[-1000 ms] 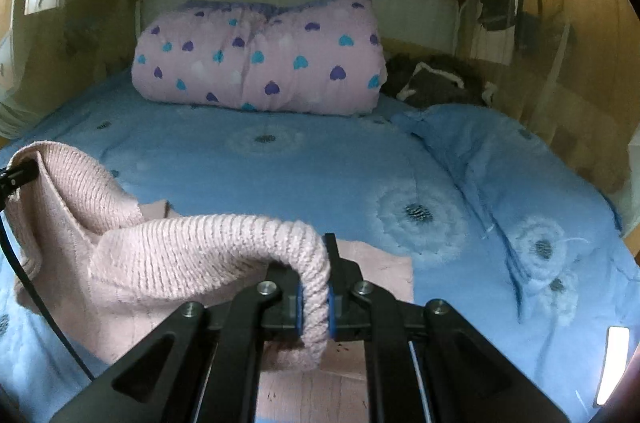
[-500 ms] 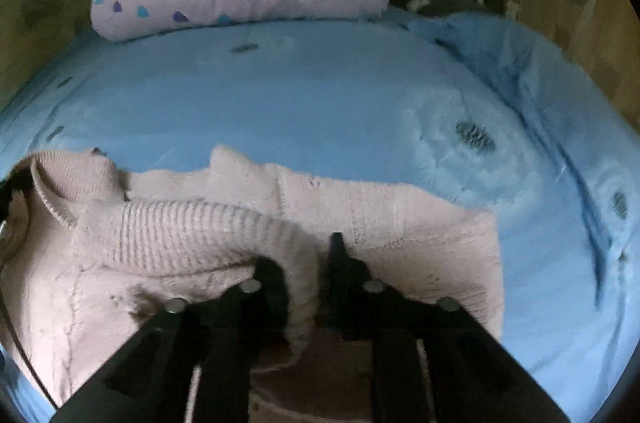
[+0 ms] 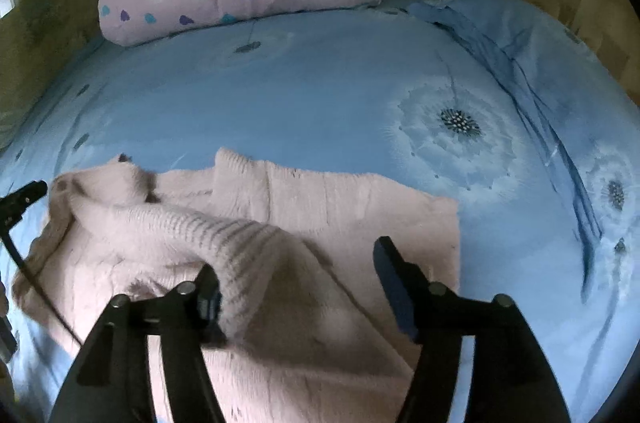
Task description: Fold small clothes
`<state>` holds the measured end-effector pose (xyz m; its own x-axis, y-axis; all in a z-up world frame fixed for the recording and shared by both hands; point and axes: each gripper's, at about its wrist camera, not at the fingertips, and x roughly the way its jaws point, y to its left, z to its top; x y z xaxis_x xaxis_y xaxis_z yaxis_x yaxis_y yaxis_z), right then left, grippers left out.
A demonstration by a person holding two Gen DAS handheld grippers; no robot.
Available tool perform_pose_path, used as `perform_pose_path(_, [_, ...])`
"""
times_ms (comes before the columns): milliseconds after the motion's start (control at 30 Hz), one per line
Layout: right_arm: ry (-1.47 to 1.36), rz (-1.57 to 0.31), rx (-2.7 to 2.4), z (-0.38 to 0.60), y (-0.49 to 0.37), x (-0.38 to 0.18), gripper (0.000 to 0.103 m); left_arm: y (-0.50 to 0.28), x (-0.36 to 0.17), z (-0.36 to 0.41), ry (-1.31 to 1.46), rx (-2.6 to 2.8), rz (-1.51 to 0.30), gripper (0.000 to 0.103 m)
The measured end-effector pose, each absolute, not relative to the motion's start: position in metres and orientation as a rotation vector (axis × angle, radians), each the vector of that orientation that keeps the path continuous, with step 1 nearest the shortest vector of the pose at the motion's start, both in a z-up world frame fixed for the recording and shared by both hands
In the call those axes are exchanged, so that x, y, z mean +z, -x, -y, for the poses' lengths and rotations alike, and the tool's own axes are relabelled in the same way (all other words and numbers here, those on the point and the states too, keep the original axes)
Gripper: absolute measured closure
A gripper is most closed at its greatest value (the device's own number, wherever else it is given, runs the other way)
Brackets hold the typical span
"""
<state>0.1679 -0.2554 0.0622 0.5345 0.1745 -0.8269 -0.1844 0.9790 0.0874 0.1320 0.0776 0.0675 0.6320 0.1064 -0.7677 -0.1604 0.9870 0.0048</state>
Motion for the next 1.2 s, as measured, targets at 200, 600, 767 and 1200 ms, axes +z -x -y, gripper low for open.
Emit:
perform_pose_path(200, [0.089, -1.033, 0.225, 0.257, -0.150, 0.070, 0.032, -0.104, 0.072, -0.081, 0.140, 0.079, -0.898, 0.080])
perform_pose_path(600, [0.182, -1.019, 0.267, 0.263, -0.112, 0.080, 0.031, -0.108, 0.038, -0.044, 0.075, -0.053, -0.996, 0.080])
perform_pose_path(767, [0.211, -1.050, 0.371, 0.247, -0.109, 0.063, 0.031, -0.110, 0.031, -0.043, 0.042, -0.041, -0.990, 0.080])
perform_pose_path(1200, [0.209, -0.971, 0.355, 0.239, -0.140, 0.040, 0.094, -0.128, 0.030, -0.092, 0.140, 0.169, -0.910, 0.099])
